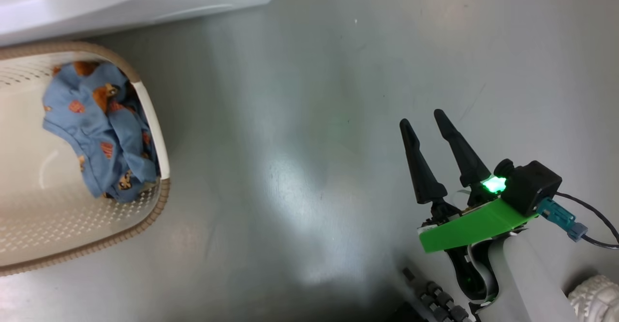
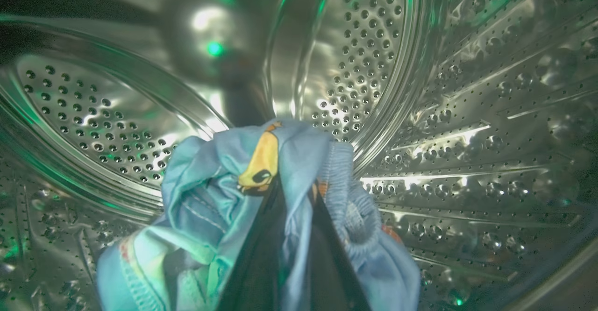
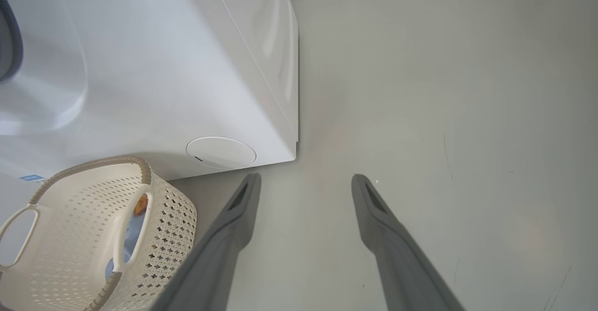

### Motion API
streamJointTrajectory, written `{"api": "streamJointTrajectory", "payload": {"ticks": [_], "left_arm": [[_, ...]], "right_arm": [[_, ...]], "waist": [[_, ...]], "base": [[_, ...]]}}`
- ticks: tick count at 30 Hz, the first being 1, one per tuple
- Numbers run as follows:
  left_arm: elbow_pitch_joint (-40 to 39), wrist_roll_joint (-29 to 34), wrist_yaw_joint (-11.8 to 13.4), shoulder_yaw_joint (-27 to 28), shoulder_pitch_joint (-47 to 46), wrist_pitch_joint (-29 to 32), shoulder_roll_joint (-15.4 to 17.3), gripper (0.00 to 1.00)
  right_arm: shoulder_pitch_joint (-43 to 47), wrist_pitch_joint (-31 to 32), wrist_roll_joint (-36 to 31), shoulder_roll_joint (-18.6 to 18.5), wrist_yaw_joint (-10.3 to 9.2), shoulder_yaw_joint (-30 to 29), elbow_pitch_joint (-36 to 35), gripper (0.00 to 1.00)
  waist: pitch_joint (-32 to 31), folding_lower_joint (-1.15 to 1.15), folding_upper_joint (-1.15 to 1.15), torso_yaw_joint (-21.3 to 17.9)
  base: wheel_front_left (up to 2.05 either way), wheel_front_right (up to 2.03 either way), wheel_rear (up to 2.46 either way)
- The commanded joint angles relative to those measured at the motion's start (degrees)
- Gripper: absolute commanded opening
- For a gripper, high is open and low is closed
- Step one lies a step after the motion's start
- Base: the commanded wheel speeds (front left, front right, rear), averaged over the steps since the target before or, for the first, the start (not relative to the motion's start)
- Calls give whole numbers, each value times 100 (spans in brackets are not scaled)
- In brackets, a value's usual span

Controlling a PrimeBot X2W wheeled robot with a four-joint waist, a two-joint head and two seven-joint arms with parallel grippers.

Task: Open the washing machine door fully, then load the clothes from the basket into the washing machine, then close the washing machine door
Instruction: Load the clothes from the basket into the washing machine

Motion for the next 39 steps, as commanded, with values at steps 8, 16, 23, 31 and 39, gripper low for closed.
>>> {"api": "streamJointTrajectory", "payload": {"ticks": [8,16,23,31,39], "left_arm": [[-123,86,-127,63,-200,-33,339,0],[250,19,-150,60,-291,-33,282,100],[464,-89,-113,111,-194,-33,157,100],[631,-184,-34,143,58,-33,-18,100],[506,-266,119,190,628,-33,-295,100]], "right_arm": [[18,-27,114,28,17,256,-119,100],[-17,-27,139,28,17,282,-58,100],[-56,-27,85,28,17,203,-55,100],[-57,-27,-62,28,17,79,-8,100],[-26,-27,-201,28,17,-68,56,100]], "waist": [[183,0,0,-83],[160,0,0,-40],[53,0,0,85],[-217,0,0,280],[-638,0,0,501]], "base": [[0,0,0],[0,0,0],[0,0,0],[0,0,0],[0,0,0]]}}
